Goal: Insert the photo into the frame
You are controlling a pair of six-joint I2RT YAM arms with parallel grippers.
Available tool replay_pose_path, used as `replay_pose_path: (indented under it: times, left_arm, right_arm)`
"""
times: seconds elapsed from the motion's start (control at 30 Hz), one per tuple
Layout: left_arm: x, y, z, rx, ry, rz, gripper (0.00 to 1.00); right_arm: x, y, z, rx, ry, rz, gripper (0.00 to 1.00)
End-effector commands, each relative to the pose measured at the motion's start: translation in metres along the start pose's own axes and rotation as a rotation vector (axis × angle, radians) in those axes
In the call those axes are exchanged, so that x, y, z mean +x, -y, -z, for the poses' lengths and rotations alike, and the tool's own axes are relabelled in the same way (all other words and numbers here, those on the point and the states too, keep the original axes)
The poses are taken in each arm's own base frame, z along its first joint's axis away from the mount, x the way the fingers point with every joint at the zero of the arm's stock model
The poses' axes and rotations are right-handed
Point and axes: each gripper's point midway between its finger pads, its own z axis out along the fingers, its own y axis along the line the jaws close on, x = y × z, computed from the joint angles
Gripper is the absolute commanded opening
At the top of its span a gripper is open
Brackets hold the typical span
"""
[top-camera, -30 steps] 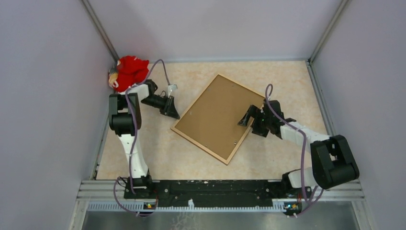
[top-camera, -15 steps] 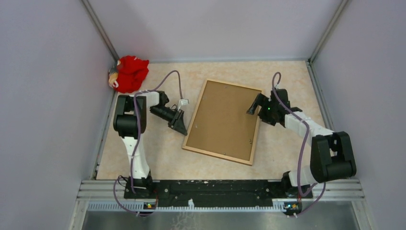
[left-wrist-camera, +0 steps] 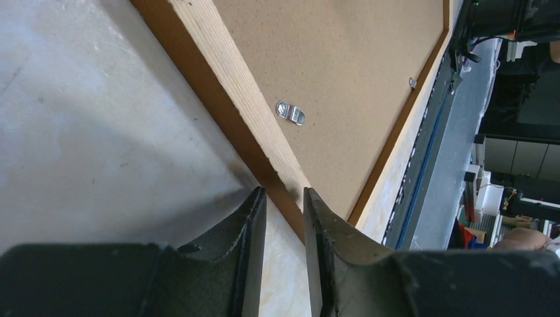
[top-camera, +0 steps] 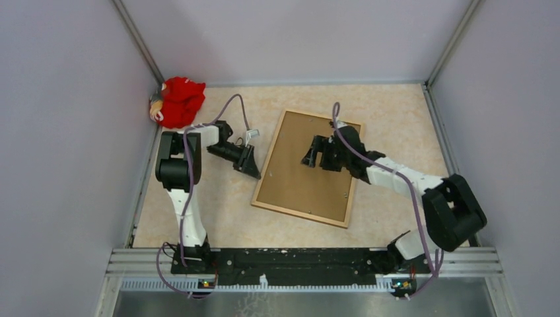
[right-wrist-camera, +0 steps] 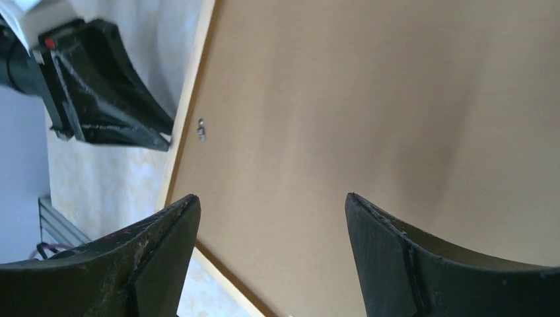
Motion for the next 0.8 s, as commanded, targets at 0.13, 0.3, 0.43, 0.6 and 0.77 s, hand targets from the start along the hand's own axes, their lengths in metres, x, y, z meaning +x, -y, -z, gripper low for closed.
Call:
replay_pose_path:
  times: [0.13, 0.3, 0.43, 0.6, 0.77]
  left_arm:
    - [-0.01, -0.003, -0.005, 0.009, 0.018, -0.015, 0.26]
    - [-0.007, -0.006, -0.007, 0.002, 0.012, -0.006, 0.23]
    - [-0.004, -0.008, -0.007, -0.007, 0.006, -0.006, 0.23]
    - [-0.002, -0.009, -0.007, -0.012, -0.002, -0.002, 0.22]
    - [-0.003, -0.007, -0.006, -0.016, 0.003, -0.007, 0.25]
  right_arm:
    - [0.024, -0.101, -0.057, -0.285, -0.069, 0.052, 0.79]
    - [0.04, -0.129, -0.083, -0.356, -0.12, 0.052, 0.78]
    - [0.056, -0.141, -0.098, -0.374, -0.164, 0.059, 0.77]
    - [0.07, -0.145, -0.108, -0.379, -0.202, 0.051, 0.76]
    - [0.079, -0.139, -0.113, -0.361, -0.223, 0.049, 0.76]
